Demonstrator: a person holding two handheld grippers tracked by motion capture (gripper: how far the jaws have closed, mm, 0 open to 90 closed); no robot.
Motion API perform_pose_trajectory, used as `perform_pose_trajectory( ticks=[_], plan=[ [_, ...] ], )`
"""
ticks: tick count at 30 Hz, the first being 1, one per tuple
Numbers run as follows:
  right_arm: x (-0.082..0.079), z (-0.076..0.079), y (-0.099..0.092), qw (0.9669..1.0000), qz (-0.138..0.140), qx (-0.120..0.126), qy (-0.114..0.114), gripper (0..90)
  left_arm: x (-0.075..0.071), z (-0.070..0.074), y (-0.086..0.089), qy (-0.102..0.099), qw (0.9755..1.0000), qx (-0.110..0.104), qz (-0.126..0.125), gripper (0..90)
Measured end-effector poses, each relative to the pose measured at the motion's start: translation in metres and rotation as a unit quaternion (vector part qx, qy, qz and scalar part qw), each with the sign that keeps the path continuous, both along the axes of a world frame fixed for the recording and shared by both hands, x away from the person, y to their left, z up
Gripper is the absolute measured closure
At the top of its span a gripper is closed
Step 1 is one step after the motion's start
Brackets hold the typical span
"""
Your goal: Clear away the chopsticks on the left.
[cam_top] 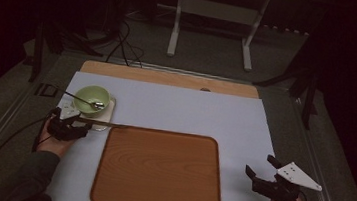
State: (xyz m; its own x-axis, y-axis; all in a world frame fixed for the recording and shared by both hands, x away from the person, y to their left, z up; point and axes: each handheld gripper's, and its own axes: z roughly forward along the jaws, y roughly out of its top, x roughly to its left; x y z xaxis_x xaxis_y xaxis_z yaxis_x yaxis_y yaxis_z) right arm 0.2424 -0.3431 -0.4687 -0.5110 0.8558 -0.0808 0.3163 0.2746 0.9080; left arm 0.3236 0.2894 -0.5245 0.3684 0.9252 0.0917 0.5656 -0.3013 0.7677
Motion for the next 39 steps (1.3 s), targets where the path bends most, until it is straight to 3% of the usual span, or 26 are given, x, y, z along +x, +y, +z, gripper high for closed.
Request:
perform_pose_trajectory(
  ticks=[14, 19, 26, 29, 39],
  plan=[
    [-0.0001, -0.0005, 0.0001, 1.0000, 0.000, 0.000, 0.001, 14.1, 0.0000, -0.0026, -0.0013, 0.004, 0.9998, 0.017, -0.005, 39.9],
    [0.0002, -0.0009, 0.0003, 1.0000, 0.001, 0.000, 0.003, 14.0, 0.0027, -0.0029, 0.0000, 0.005, 0.9999, 0.016, -0.002, 36.9],
    [-0.0001, -0.0009, -0.0001, 1.0000, 0.000, 0.000, 0.003, 14.0, 0.0022, -0.0036, 0.0018, 0.009, 0.9999, 0.008, -0.002, 39.5],
    [-0.0005, -0.0007, -0.0005, 1.0000, -0.001, 0.000, 0.003, 14.1, 0.0005, -0.0027, 0.0018, 0.010, 0.9999, 0.008, -0.006, 43.3],
    [-0.0003, -0.0005, -0.0004, 1.0000, -0.002, -0.001, 0.003, 14.0, -0.0012, -0.0022, -0.0035, 0.011, 0.9993, 0.025, -0.026, 43.2]
  ],
)
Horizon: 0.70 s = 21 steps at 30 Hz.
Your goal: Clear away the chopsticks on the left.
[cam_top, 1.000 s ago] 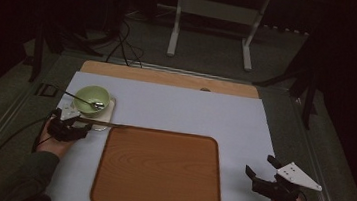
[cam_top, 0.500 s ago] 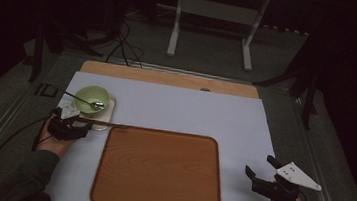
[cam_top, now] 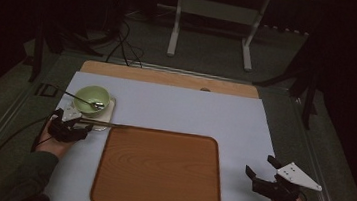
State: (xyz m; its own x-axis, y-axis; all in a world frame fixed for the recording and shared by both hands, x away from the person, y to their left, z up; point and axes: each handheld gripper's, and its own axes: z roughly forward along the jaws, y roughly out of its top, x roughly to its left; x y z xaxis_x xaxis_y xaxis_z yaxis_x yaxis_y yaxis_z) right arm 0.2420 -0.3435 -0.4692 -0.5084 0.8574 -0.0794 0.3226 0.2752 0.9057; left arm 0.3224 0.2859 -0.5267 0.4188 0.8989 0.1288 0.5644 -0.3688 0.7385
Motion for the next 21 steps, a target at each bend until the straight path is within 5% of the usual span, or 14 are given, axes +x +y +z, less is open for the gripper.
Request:
perform_pose_trajectory(
  ticks=[14, 21],
  plan=[
    [-0.0002, 0.0000, -0.0003, 1.0000, 0.000, 0.000, 0.000, 14.0, 0.0049, -0.0018, -0.0042, 0.008, 0.9999, -0.007, -0.005, 33.4],
    [-0.0004, 0.0001, -0.0003, 1.0000, 0.000, 0.000, 0.000, 14.1, 0.0024, -0.0040, -0.0041, 0.018, 0.9997, -0.004, -0.017, 39.2]
  ],
)
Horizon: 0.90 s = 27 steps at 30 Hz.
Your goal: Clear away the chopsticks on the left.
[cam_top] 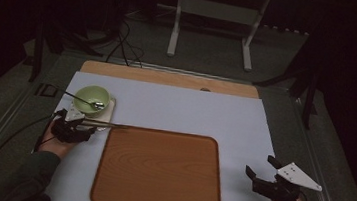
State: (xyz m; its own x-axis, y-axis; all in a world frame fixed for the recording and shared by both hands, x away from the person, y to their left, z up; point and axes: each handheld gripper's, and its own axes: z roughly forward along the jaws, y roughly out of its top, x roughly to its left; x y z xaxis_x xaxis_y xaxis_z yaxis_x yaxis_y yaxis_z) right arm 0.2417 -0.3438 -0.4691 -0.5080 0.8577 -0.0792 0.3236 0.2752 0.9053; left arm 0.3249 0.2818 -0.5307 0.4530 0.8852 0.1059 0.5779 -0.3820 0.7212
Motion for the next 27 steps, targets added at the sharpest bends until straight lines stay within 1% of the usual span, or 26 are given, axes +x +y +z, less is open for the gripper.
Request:
perform_pose_trajectory(
  ticks=[7, 12, 14, 17, 20, 24, 27],
  plan=[
    [0.000, 0.000, 0.000, 1.0000, -0.001, 0.000, -0.001, 14.0, -0.005, 0.002, 0.002, -0.001, 0.9999, 0.015, -0.005, 52.5],
    [0.000, 0.000, 0.000, 1.0000, 0.000, 0.000, 0.000, 14.0, -0.008, 0.002, 0.000, -0.005, 0.9993, 0.034, -0.013, 60.6],
    [0.000, 0.000, 0.000, 1.0000, 0.001, -0.001, 0.000, 14.0, -0.009, 0.002, -0.001, -0.003, 0.9990, 0.041, -0.018, 63.8],
    [0.000, 0.000, 0.001, 1.0000, 0.002, 0.000, 0.001, 14.0, -0.009, 0.003, -0.005, -0.006, 0.9982, 0.055, -0.025, 67.5],
    [0.000, 0.000, 0.001, 1.0000, 0.002, 0.000, 0.001, 14.0, -0.009, 0.004, -0.010, -0.008, 0.9970, 0.069, -0.033, 68.6],
    [0.000, 0.000, 0.000, 1.0000, 0.002, 0.000, 0.002, 14.0, -0.009, 0.006, -0.015, -0.011, 0.9960, 0.080, -0.040, 74.5],
    [0.000, 0.000, 0.001, 1.0000, 0.003, 0.000, 0.003, 14.0, -0.009, 0.008, -0.018, -0.011, 0.9951, 0.088, -0.043, 77.6]
  ],
)
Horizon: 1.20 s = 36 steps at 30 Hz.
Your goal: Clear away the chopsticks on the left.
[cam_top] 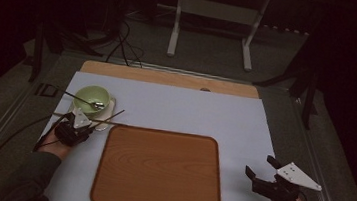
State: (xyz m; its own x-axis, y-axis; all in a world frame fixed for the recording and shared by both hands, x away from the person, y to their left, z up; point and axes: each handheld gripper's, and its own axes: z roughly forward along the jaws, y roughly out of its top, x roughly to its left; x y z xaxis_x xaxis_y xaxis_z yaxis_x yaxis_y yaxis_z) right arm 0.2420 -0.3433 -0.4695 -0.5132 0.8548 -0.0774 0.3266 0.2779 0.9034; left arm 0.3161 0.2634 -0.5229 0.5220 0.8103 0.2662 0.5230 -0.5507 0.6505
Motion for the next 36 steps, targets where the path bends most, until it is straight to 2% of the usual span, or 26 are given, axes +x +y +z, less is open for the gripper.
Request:
perform_pose_trajectory(
  ticks=[3, 5, 9, 14, 23, 36],
  plan=[
    [0.000, 0.000, 0.000, 1.0000, 0.000, -0.001, 0.001, 14.0, 0.001, 0.002, -0.003, 0.001, 1.0000, 0.003, 0.000, 83.4],
    [0.000, 0.000, 0.000, 1.0000, 0.001, -0.001, 0.001, 14.0, 0.001, 0.003, -0.005, 0.004, 0.9999, 0.010, 0.000, 84.4],
    [0.000, -0.001, 0.001, 1.0000, 0.001, -0.002, 0.002, 14.0, 0.002, 0.003, -0.006, 0.007, 0.9999, 0.010, 0.006, 85.0],
    [0.001, -0.001, 0.001, 1.0000, 0.002, -0.002, 0.003, 14.0, 0.004, 0.005, -0.004, 0.022, 0.9994, -0.023, 0.017, 85.8],
    [0.000, -0.001, 0.000, 1.0000, 0.001, -0.001, 0.003, 14.0, 0.003, 0.010, -0.002, 0.026, 0.9981, -0.049, 0.025, 85.9],
    [-0.001, 0.000, -0.001, 1.0000, -0.001, 0.001, 0.002, 14.0, -0.001, 0.026, -0.012, 0.025, 0.9980, -0.053, 0.024, 85.9]
  ],
)
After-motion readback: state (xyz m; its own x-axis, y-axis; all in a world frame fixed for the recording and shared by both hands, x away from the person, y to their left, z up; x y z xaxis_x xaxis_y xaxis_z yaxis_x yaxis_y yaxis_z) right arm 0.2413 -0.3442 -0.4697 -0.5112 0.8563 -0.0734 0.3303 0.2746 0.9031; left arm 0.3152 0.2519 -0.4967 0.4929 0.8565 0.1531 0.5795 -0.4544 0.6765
